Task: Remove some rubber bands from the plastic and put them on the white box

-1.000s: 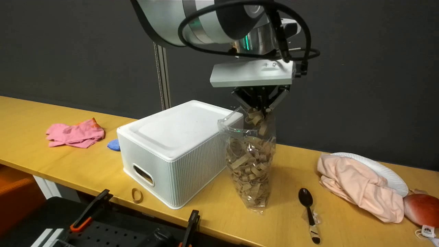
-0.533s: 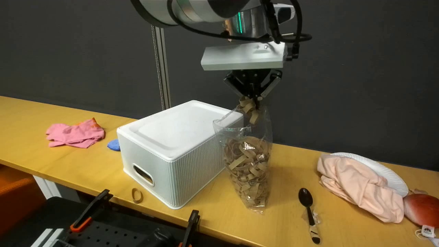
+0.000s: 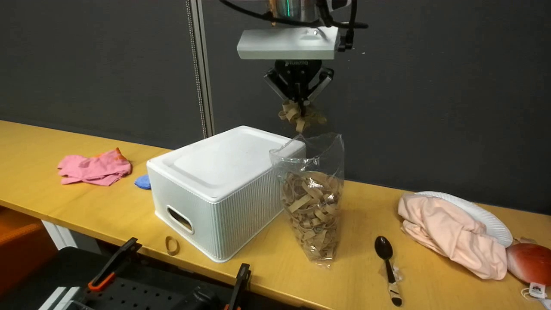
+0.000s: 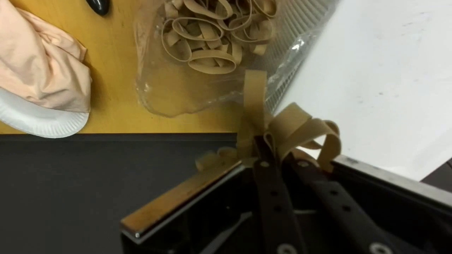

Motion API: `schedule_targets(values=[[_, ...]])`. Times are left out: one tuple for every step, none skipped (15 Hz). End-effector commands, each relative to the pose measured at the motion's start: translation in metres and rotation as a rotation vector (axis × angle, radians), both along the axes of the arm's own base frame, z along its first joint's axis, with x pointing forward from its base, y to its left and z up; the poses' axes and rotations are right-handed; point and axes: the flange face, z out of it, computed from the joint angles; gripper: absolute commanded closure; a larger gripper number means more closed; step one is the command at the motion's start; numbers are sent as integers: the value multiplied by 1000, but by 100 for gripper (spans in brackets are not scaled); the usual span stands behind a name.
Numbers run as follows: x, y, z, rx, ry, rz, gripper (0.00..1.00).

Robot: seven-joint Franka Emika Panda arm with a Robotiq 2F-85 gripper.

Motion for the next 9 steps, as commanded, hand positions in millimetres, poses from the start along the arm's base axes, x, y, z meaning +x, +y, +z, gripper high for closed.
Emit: schedule_targets(values=[[22,14,15,48,5,56,98],[31,21,14,53,6,78,98],[36,27,17,57,9,91,98],[45,37,14,61,16,114,98],[51,44,15,63,22,130,98],[59,53,8,68,31,152,98],[64,61,7,69,38,170,98],[71,70,0,71,51,187,98],[76,78,-5,74,63,204,98]])
